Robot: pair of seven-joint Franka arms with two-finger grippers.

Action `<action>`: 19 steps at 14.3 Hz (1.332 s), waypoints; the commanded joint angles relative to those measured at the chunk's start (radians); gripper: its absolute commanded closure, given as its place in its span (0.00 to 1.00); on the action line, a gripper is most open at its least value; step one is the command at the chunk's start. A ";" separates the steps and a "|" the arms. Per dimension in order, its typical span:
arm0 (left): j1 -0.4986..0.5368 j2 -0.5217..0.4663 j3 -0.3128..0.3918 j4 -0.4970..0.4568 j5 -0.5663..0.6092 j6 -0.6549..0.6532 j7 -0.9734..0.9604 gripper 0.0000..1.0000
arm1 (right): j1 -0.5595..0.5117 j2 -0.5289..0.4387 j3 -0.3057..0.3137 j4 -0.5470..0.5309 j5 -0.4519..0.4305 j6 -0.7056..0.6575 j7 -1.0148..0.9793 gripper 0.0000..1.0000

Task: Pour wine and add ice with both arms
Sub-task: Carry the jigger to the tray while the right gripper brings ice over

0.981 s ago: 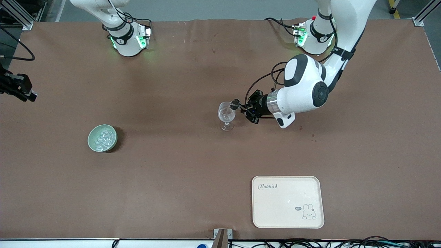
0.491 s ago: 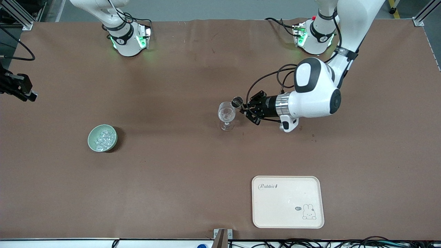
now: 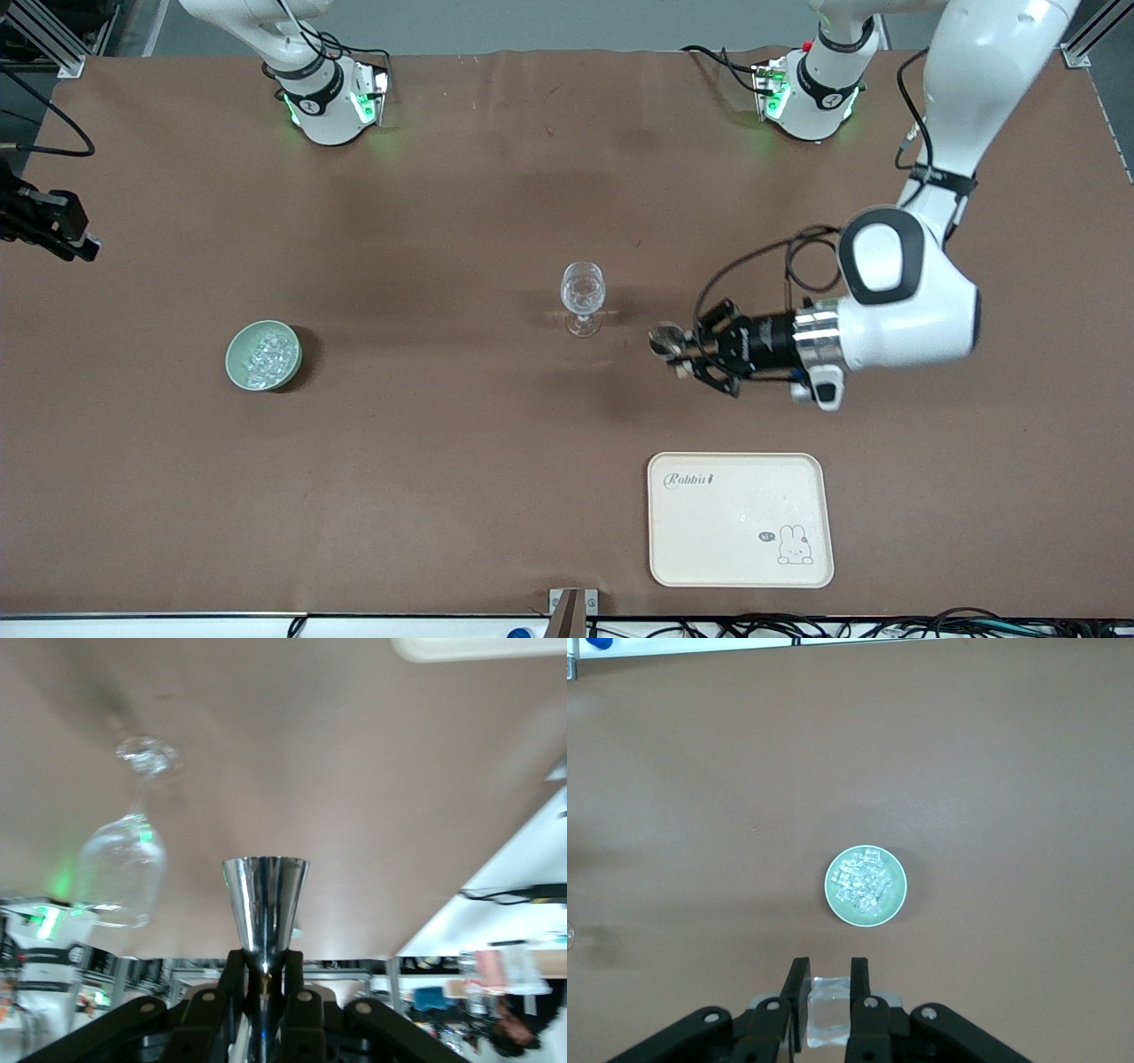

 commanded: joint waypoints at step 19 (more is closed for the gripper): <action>0.202 0.542 0.052 0.333 -0.260 0.061 0.356 0.94 | 0.738 0.443 0.004 0.166 0.001 0.265 1.032 0.99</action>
